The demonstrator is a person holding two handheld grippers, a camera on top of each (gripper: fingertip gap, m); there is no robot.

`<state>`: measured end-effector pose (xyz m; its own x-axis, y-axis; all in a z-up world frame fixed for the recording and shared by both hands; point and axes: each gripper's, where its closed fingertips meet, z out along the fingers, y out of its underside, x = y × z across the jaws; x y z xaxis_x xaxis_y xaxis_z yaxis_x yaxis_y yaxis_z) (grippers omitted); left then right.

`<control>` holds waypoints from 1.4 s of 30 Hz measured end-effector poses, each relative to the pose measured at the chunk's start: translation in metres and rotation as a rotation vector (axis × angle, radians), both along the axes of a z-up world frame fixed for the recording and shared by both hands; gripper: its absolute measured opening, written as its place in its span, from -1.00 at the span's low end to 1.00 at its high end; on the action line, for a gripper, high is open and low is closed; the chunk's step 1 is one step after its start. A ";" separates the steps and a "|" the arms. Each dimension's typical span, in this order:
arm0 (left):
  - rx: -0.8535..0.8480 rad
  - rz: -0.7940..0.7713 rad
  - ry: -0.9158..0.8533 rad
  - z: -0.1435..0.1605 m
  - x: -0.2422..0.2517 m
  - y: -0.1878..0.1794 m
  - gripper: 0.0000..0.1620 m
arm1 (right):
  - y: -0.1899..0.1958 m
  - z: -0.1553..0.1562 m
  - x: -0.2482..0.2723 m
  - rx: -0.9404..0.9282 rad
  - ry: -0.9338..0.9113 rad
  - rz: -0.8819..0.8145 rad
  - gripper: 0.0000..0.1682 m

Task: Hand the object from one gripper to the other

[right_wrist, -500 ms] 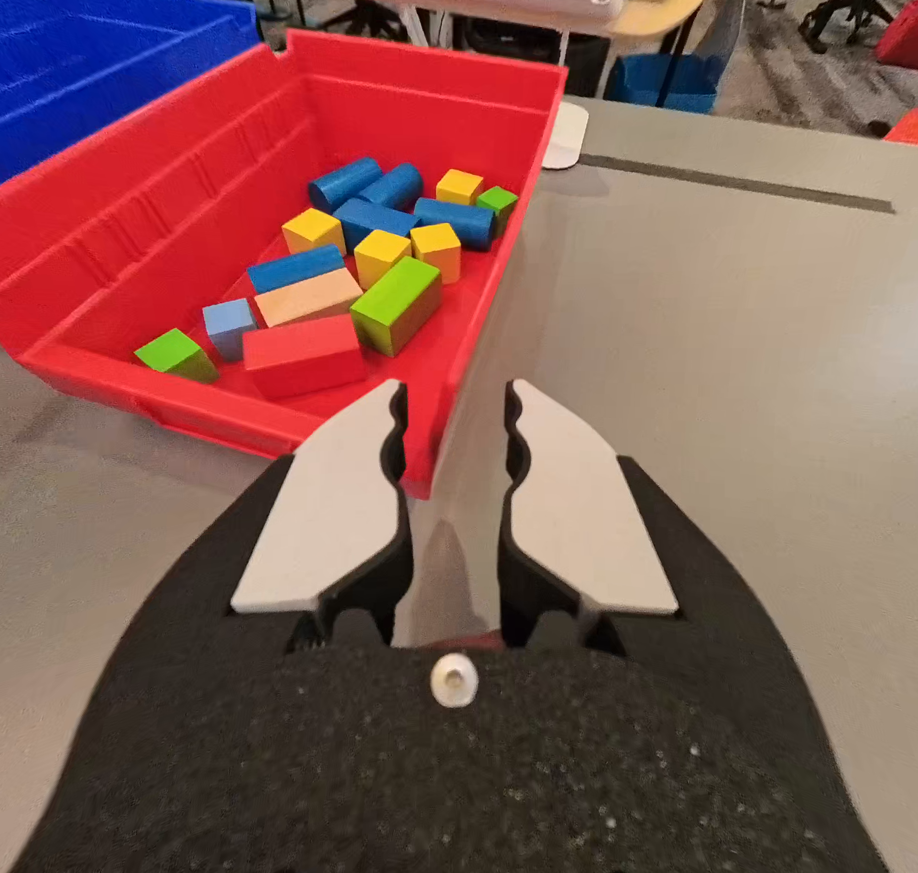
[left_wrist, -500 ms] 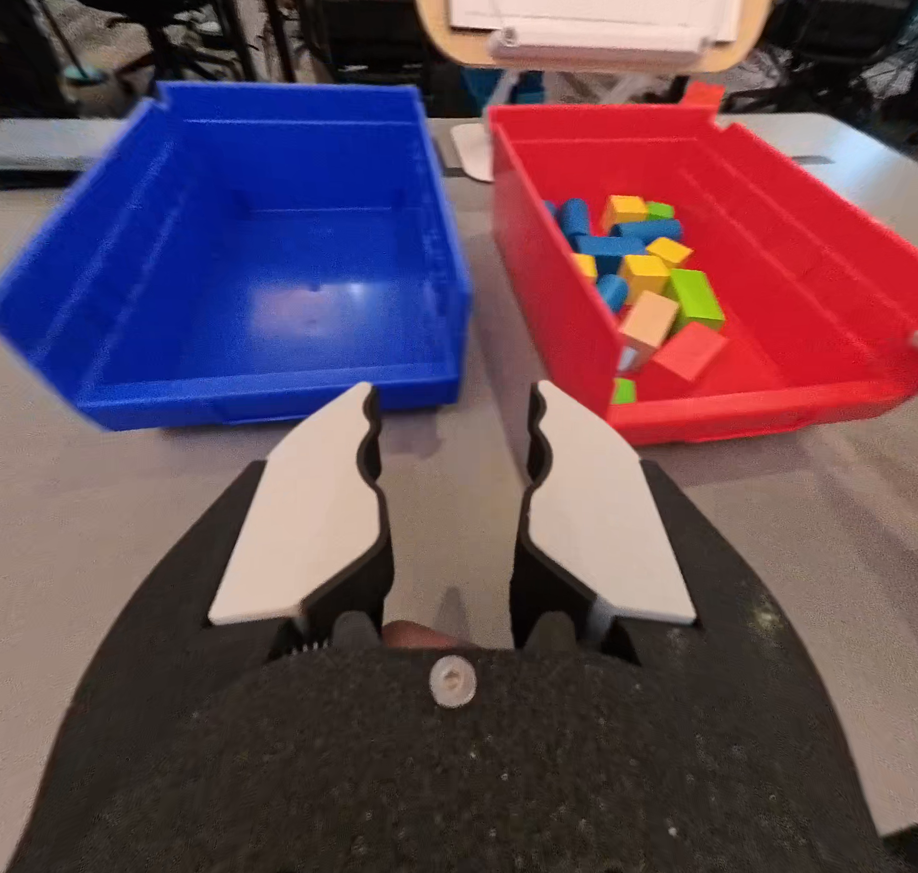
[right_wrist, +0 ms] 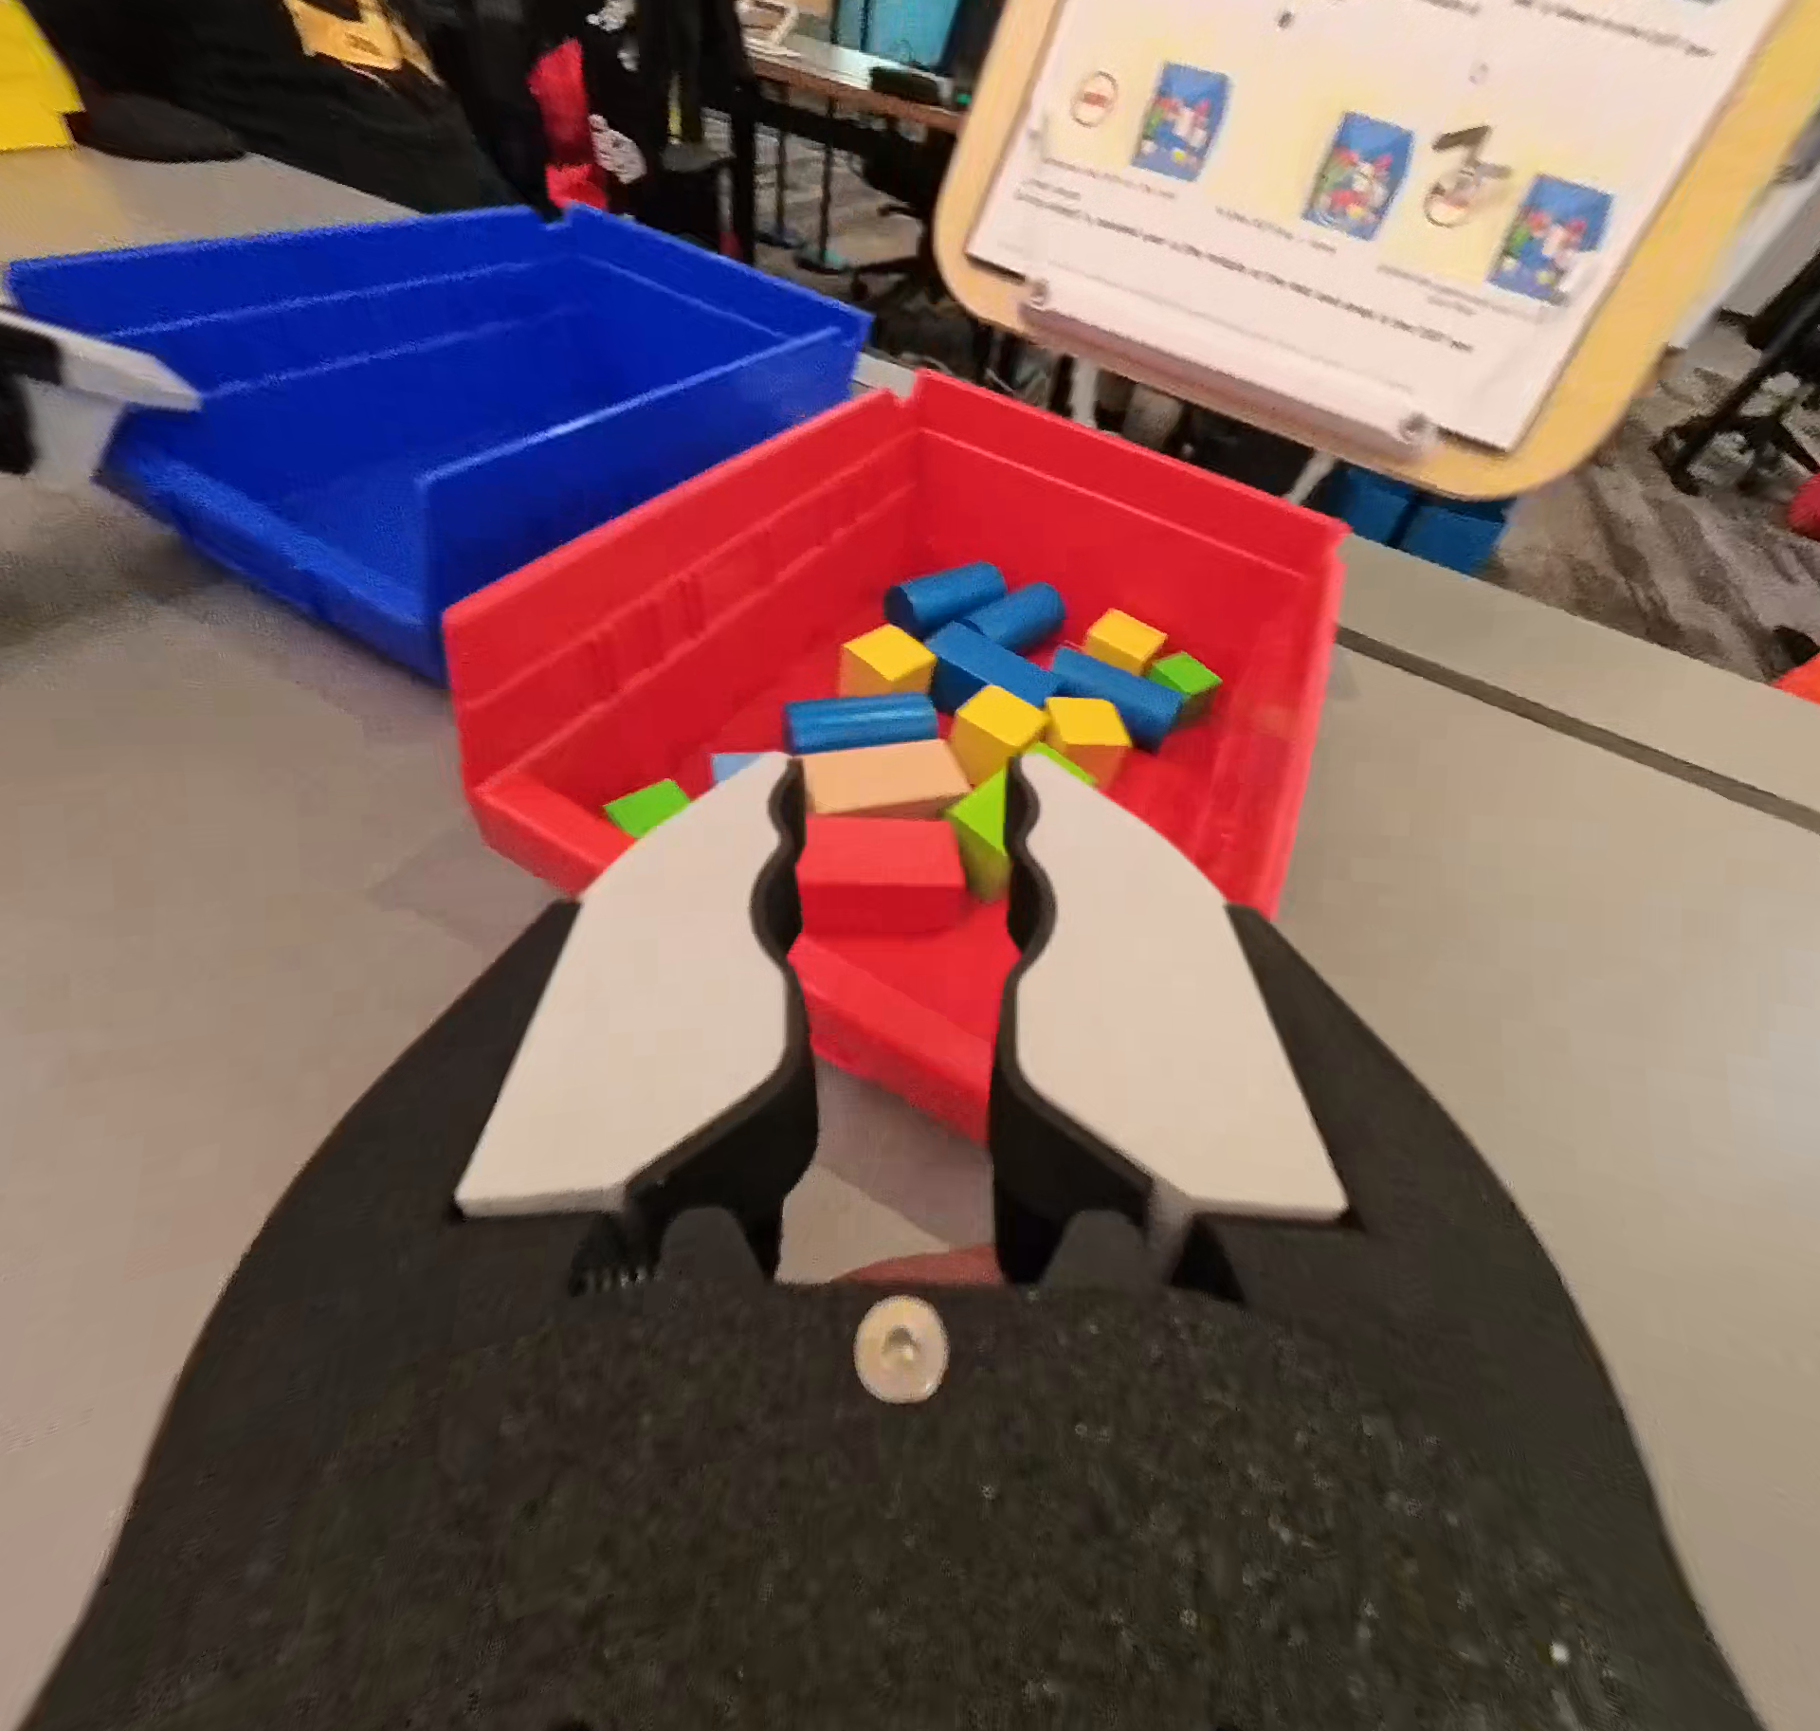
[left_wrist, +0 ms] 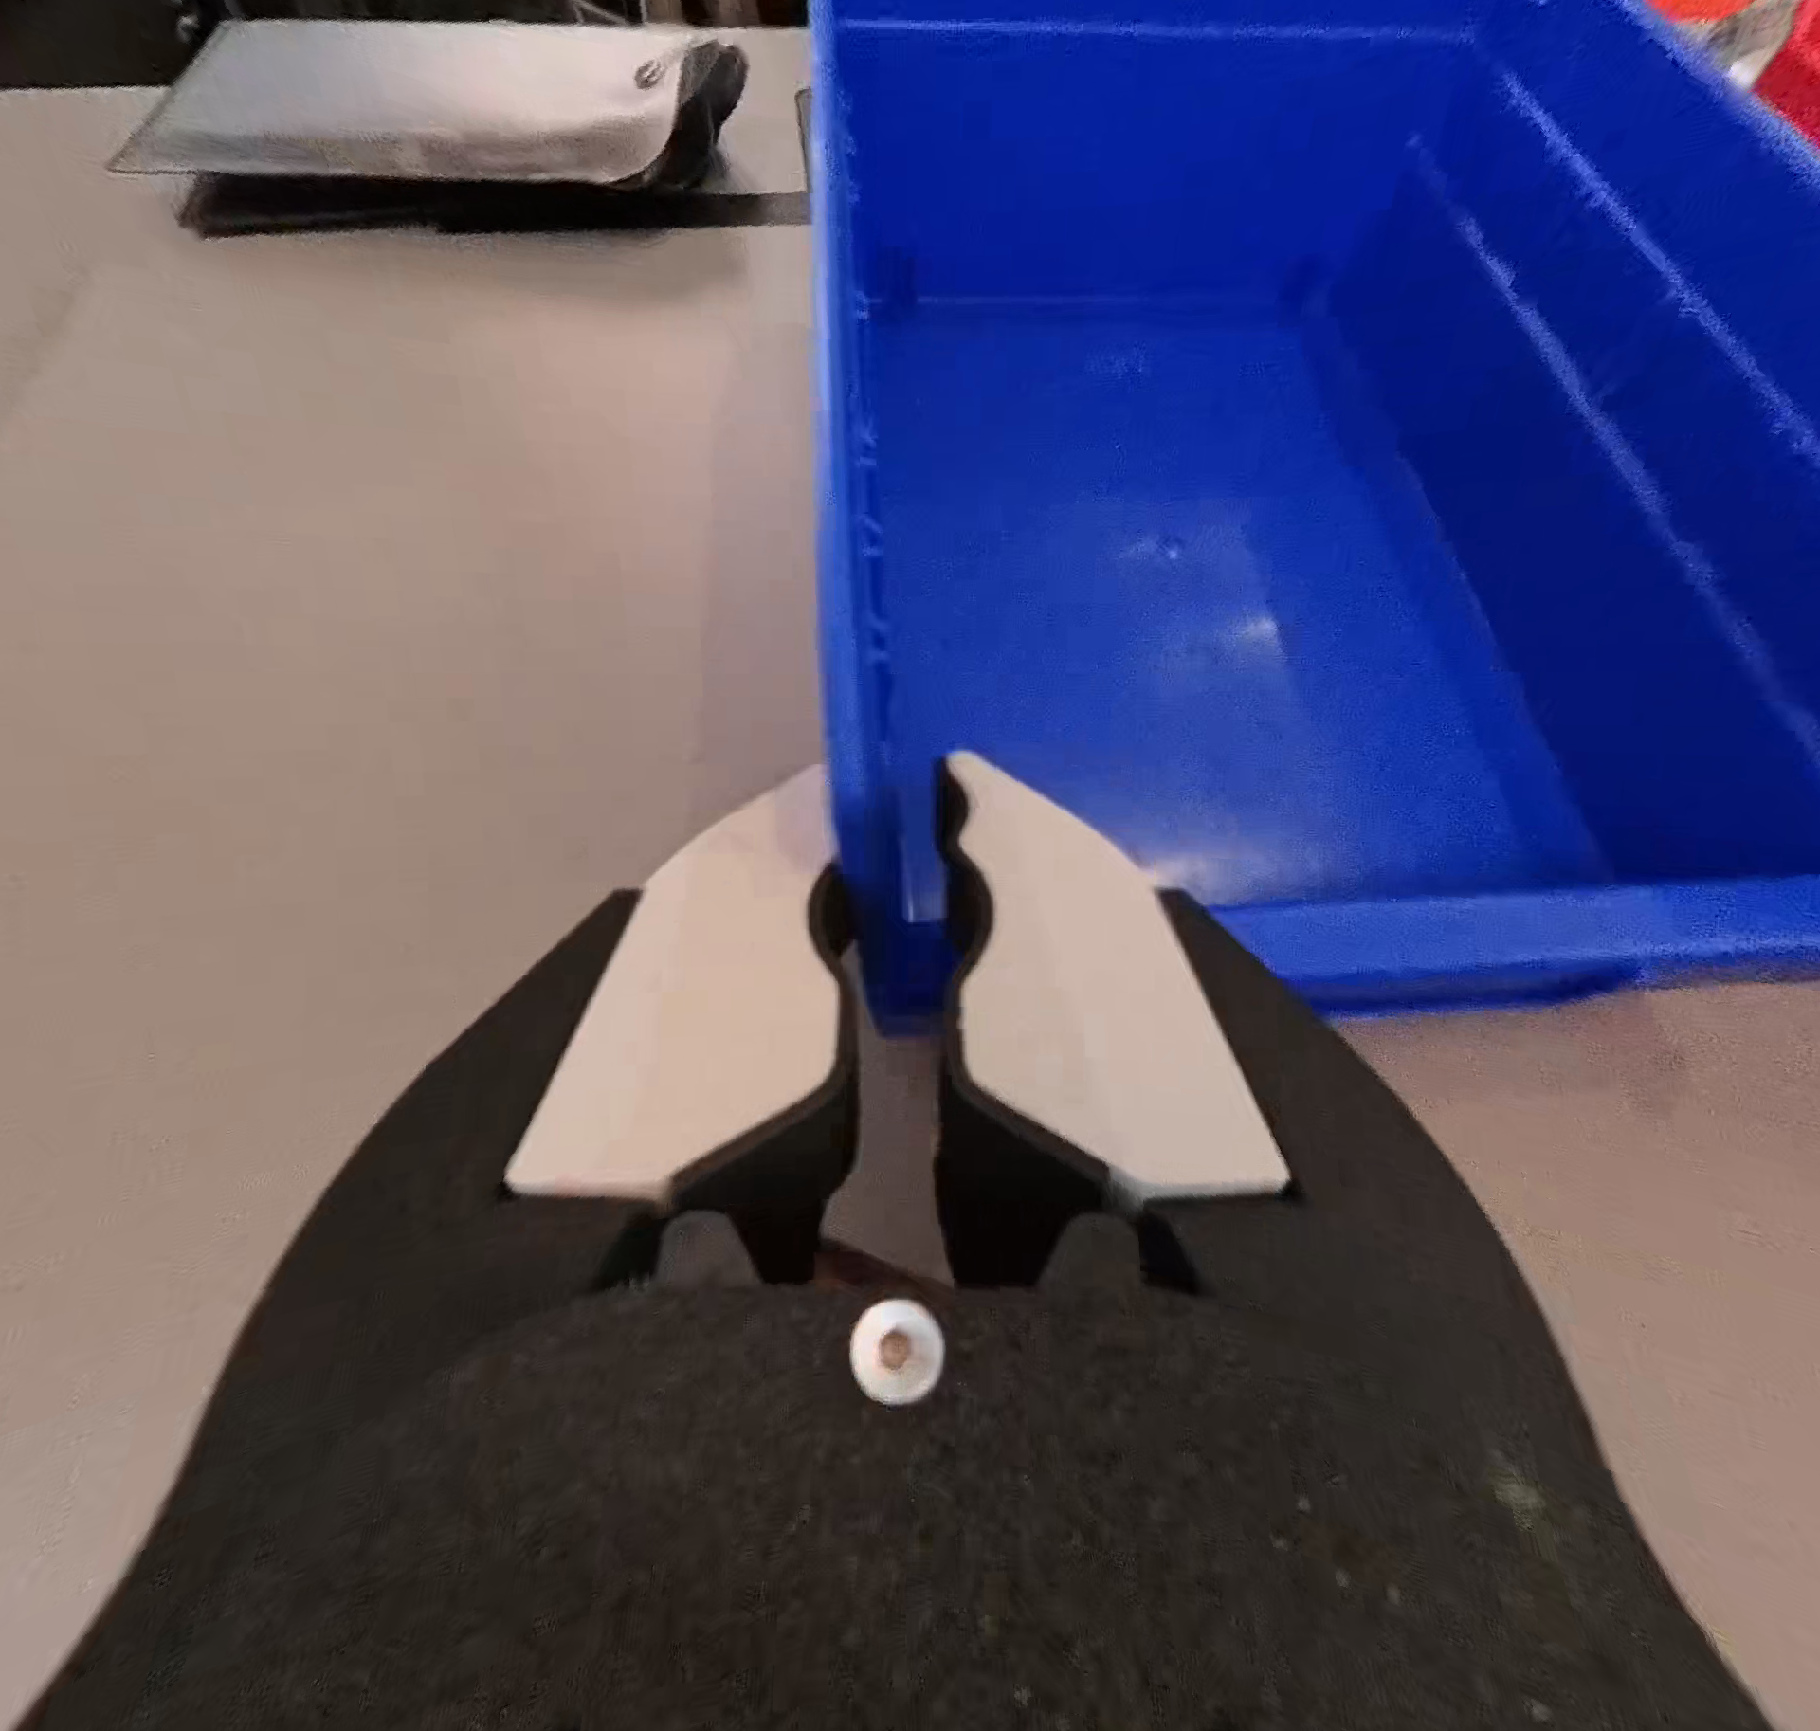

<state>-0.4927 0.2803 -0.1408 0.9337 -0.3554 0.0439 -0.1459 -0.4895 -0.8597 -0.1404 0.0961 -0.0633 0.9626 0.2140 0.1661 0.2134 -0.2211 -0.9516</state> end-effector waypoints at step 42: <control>0.767 -0.371 0.003 0.376 0.511 -0.283 -0.97 | -0.192 0.269 0.314 0.422 0.176 -0.606 -0.95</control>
